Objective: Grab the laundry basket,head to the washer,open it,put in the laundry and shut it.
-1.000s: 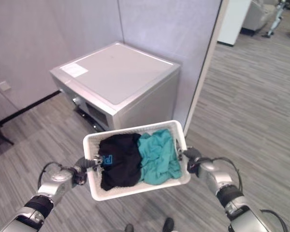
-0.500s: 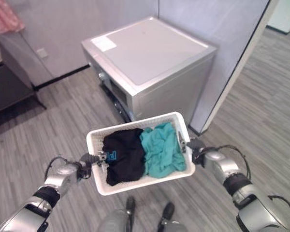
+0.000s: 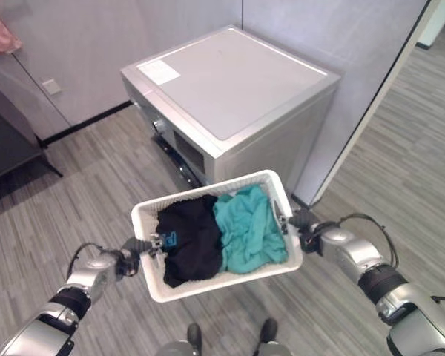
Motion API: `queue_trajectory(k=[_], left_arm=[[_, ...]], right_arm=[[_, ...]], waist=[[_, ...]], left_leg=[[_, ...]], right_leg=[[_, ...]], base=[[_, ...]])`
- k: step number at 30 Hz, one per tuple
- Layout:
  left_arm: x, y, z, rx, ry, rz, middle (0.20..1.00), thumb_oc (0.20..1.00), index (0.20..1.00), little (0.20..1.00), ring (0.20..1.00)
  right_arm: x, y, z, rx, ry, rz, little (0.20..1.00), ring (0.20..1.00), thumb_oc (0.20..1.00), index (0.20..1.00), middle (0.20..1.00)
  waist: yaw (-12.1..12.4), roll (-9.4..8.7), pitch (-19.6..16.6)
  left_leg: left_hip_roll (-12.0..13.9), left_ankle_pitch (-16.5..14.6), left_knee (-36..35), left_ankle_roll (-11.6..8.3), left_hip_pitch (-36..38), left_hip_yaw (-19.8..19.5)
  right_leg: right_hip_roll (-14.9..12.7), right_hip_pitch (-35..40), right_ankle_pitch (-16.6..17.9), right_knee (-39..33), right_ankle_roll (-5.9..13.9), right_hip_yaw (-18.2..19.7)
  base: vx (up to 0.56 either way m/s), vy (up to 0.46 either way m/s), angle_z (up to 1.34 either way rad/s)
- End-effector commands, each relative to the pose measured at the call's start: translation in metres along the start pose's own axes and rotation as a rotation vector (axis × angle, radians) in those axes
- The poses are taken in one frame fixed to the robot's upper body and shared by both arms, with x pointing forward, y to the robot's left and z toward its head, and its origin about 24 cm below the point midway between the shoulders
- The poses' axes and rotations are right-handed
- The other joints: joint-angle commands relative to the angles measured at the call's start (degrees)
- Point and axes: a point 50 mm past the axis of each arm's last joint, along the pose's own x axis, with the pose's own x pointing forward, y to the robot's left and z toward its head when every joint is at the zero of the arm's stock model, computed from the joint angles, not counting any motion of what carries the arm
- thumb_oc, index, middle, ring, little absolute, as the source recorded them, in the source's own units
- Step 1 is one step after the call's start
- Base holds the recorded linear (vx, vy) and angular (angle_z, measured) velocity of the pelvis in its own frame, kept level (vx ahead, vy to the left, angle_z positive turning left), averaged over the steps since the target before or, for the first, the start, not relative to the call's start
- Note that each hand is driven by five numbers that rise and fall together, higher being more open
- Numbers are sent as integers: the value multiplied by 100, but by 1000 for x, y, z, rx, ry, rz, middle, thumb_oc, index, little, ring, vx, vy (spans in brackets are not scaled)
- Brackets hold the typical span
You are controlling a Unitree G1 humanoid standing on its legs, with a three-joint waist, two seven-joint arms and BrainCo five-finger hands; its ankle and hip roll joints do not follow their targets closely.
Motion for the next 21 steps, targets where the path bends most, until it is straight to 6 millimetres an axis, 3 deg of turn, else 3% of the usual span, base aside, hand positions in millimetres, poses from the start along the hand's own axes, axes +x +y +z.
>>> queue_trajectory(k=[1, 3, 12, 16, 17, 21], left_arm=[[-32, 71, 25, 306, 40, 253, 200, 200, 200, 200, 200], [-48, 85, 42, 334, -1, 267, 200, 200, 200, 200, 200], [-75, 100, 68, 441, -27, 273, 200, 200, 200, 200, 200], [-89, 100, 78, 529, -16, 239, 200, 200, 200, 200, 200], [-101, 103, 85, 557, -21, 230, 200, 200, 200, 200, 200], [-115, 107, 94, 570, -38, 242, 200, 200, 200, 200, 200]], right_arm=[[-18, 82, 79, -127, -306, 649, 200, 200, 200, 200, 200], [-18, 94, 93, -225, -301, 693, 200, 200, 200, 200, 200], [-18, 121, 118, -370, -314, 762, 200, 200, 200, 200, 200], [-25, 136, 132, -476, -318, 812, 200, 200, 200, 200, 200], [-28, 141, 140, -545, -323, 823, 200, 200, 200, 200, 200], [-28, 141, 153, -575, -355, 795, 200, 200, 200, 200, 200]], waist=[[96, -217, -686], [235, -256, -706], [525, -327, -732], [735, -348, -757], [894, -360, -796], [1066, -393, -852]], left_leg=[[33, 171, 61, -127, -470, 20], [-4, 145, 25, -95, -460, 16], [-36, 197, 5, -113, -563, -231], [-78, 250, 5, -112, -693, -574], [-125, 283, 5, -114, -774, -780], [-154, 207, 20, -173, -793, -1002]], right_leg=[[-291, 349, -859, 286, 584, 146], [-355, 323, -819, 285, 643, 143], [-432, 395, -851, 423, 674, -164], [-486, 461, -942, 580, 670, -499], [-497, 566, -968, 549, 676, -740], [-471, 716, -1081, 517, 715, -876]], base=[[21, 46, -14], [45, 54, -13], [15, -6, 8], [10, -38, 46], [18, -40, 67], [53, -50, 57]])
